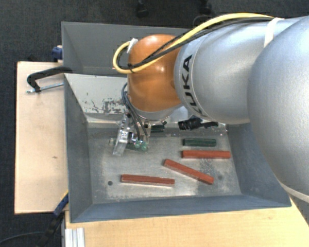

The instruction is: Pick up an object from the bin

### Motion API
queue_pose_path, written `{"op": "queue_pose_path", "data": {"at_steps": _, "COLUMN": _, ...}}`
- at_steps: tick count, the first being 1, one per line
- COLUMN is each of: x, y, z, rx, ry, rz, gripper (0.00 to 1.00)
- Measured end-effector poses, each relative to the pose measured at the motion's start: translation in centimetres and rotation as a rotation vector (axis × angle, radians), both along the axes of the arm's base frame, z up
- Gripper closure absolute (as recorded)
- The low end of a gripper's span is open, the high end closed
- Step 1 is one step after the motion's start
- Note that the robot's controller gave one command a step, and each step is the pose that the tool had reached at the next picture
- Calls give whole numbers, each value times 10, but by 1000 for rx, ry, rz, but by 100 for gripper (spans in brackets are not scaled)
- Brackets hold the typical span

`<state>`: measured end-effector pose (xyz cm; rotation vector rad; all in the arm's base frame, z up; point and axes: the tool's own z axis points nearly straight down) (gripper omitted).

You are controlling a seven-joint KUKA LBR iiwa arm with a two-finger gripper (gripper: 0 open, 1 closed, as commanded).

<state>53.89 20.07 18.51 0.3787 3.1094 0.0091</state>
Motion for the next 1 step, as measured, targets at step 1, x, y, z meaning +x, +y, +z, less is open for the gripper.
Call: {"op": "queue_pose_path", "data": {"at_steps": 1, "x": 2, "y": 1, "z": 13, "rx": -1, "ry": 4, "rz": 1, "gripper": 100}}
